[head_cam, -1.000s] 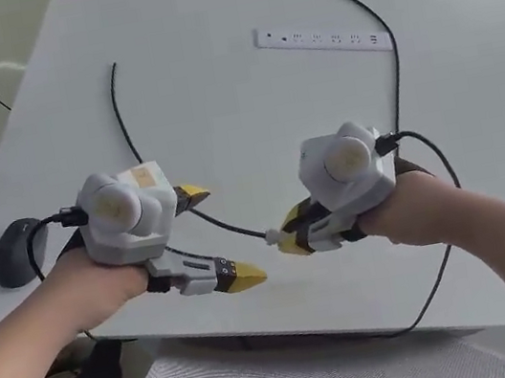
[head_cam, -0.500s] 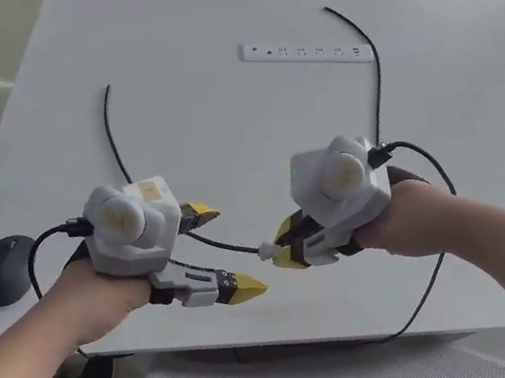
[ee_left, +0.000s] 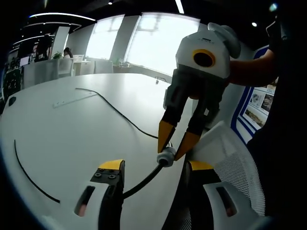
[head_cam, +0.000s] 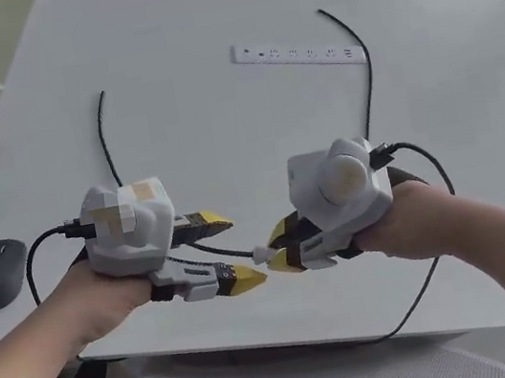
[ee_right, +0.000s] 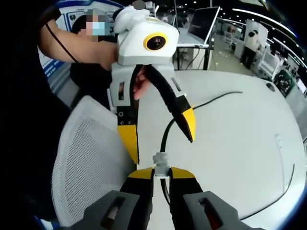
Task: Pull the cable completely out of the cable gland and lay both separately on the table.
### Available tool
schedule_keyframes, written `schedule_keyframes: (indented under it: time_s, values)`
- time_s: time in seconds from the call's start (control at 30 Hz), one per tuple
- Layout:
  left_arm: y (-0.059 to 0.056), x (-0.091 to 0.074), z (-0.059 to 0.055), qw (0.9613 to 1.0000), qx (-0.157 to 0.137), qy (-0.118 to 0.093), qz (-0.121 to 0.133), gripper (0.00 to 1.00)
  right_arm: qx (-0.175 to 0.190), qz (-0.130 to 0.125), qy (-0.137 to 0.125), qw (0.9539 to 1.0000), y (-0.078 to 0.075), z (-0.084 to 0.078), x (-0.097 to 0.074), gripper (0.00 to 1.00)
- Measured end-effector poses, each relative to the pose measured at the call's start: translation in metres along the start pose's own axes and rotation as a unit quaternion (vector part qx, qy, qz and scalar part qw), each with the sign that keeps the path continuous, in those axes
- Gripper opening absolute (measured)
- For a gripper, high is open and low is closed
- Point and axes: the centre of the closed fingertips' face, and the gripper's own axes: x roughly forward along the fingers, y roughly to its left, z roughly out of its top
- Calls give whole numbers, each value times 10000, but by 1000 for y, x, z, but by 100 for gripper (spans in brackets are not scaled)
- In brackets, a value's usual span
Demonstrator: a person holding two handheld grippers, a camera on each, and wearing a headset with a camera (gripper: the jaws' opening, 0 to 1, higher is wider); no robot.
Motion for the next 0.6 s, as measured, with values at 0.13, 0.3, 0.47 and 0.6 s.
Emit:
schedule_keyframes:
  time_s: [0.13,0.3,0.47,0.6]
  values:
    - [-5,2,2,9999,46,-40,-112,45,-110,38,-26,9999,2,2,-1,6]
    - [-8,4,3,9997,107,-35,-218,40,-193,68,-61,9998,3,3,-3,6]
    - [-13,5,3,9993,107,-17,-354,28,-249,75,-39,9997,3,0,-3,6]
    - [-18,7,5,9987,133,-51,-483,21,-353,88,-25,9993,4,-1,-3,6]
